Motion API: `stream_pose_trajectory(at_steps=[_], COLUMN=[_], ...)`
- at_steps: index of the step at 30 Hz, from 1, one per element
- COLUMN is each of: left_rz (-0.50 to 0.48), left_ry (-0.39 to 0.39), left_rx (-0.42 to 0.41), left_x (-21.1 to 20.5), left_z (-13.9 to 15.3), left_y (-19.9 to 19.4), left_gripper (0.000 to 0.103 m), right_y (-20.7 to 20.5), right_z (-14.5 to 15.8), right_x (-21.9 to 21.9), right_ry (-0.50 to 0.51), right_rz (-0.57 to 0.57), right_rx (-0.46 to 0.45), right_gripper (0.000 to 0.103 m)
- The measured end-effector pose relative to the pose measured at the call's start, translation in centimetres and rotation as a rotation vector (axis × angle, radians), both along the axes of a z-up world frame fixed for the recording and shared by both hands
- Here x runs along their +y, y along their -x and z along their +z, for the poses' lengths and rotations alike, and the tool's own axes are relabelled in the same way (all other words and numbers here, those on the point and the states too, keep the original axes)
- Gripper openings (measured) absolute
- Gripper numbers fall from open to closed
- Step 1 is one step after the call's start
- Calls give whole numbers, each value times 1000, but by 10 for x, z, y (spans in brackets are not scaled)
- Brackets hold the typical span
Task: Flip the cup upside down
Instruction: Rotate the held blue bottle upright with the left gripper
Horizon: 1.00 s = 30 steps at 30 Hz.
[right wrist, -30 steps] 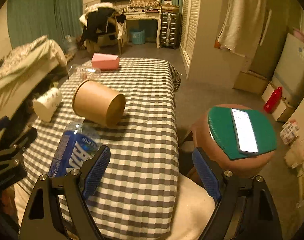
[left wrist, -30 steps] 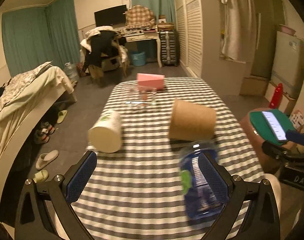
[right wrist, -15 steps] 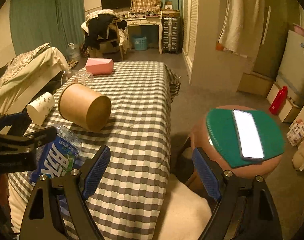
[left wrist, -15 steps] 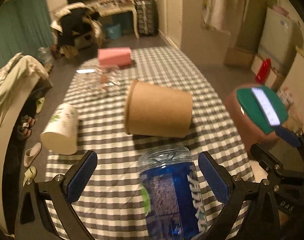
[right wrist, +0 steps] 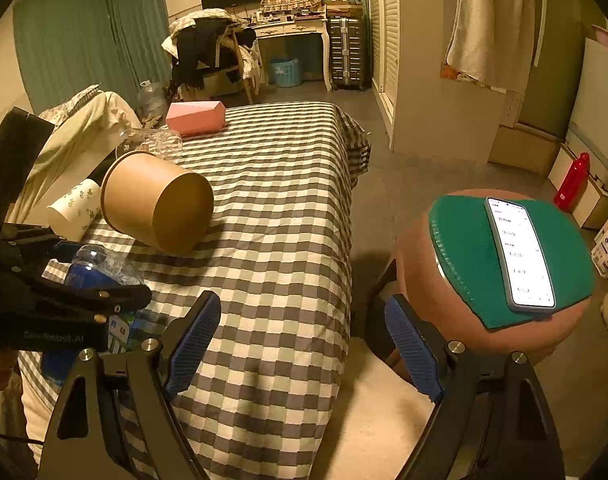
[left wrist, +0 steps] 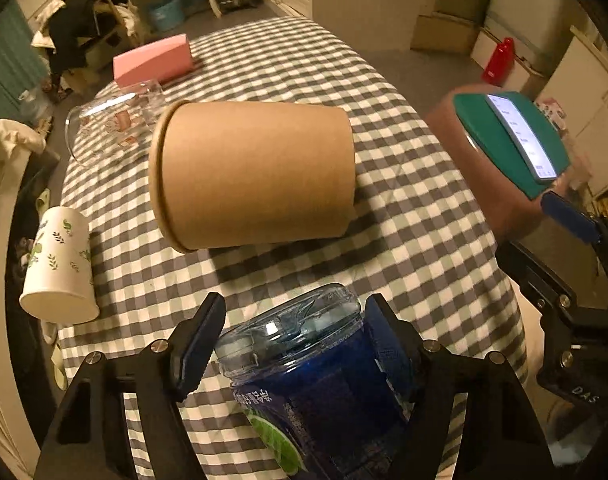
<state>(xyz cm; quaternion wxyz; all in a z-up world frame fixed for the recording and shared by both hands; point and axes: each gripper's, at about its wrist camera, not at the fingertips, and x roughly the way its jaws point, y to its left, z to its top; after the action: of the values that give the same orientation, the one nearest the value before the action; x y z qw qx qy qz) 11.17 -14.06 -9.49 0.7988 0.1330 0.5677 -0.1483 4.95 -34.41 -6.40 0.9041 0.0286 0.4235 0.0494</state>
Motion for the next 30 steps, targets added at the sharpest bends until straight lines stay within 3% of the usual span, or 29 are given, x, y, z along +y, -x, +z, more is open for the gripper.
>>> stream_pose_trajectory(at_steps=[5,8,12,15,16,17,18,22,26,30], left_rz=[-28,-30,-18,-1,4,11,17,21,32,-25], left_ry=[0,6,6,-34,-46,-58,-75,-133,-80,9], left_rx=[1,-40,-140,-268,-314,-369,-402,-490,-504,-475], left_x=[1,2,6,7,7,6,5,3,3,-6], left_z=[2,12,34,53,58,63,64,51,55,60], left_y=[4,10,12,15,18,22,25,33,45,66], left_gripper=[73,73,73,73,71,60,40,42,42,42], right_y=[3,6,10,13,14,15,16,19,19,22], right_z=[3,5,9,11,11,12,13,14,15,18], right_x=[2,7,12,15,15,16,16,17,17,19], right_ry=[-8,-1,2,10,12,14,17,26,38,40], right_rz=[3,9,12,8,5,4,2,-7,-13,-14], right_rx=[-8,-15,-23,-26,-27,-28,-30,-33,-30,-32], right_gripper=[84,84,84,84,84,84,84,84,84,84])
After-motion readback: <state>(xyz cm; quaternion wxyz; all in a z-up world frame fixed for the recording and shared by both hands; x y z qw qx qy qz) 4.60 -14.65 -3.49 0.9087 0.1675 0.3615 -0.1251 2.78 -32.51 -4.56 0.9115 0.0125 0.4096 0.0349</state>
